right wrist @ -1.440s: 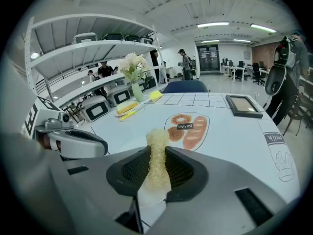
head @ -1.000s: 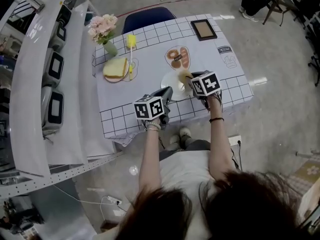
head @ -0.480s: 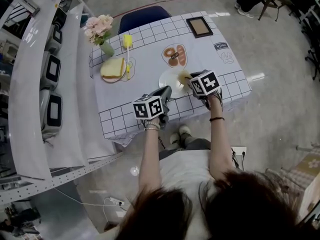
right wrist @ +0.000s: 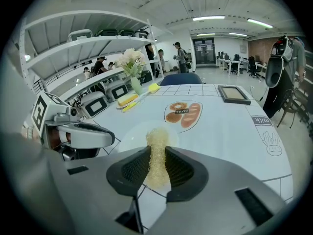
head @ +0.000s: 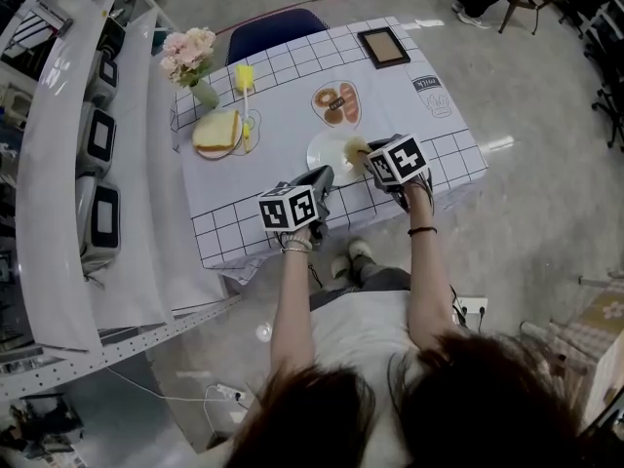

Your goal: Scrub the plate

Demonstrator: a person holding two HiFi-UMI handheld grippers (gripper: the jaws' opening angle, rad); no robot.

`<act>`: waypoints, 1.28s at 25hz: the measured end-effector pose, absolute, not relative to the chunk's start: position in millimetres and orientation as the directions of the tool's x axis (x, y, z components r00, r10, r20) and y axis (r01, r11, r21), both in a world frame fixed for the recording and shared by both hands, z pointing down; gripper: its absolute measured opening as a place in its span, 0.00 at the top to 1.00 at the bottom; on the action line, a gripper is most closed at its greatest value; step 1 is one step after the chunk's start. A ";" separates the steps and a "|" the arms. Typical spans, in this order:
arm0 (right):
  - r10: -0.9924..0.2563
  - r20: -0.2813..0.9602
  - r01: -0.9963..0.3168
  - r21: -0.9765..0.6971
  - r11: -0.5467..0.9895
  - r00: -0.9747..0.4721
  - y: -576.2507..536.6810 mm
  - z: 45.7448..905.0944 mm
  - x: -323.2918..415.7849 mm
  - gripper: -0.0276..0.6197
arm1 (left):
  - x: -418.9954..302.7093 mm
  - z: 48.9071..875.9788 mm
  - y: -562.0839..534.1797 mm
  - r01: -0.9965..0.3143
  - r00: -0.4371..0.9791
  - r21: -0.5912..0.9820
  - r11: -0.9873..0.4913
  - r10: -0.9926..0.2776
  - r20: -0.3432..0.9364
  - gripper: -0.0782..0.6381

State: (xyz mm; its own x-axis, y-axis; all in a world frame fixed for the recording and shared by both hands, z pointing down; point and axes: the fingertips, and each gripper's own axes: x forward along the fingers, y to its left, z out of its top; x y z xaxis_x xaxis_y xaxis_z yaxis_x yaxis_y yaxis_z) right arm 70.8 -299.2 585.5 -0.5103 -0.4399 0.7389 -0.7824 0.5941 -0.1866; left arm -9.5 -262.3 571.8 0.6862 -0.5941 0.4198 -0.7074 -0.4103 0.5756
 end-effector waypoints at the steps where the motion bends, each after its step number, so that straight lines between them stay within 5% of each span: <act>1: -0.437 0.740 -0.780 -0.186 0.597 -0.511 -298.2 585.5 70.2 0.83 | -9.9 571.9 -261.7 -0.708 0.685 0.575 -0.409 -0.595 0.420 0.88; 32: -0.316 0.767 -0.700 -0.230 0.676 -0.558 -264.4 589.7 36.3 0.83 | -26.2 576.6 -239.1 -0.721 0.665 0.580 -0.378 -0.610 0.430 0.88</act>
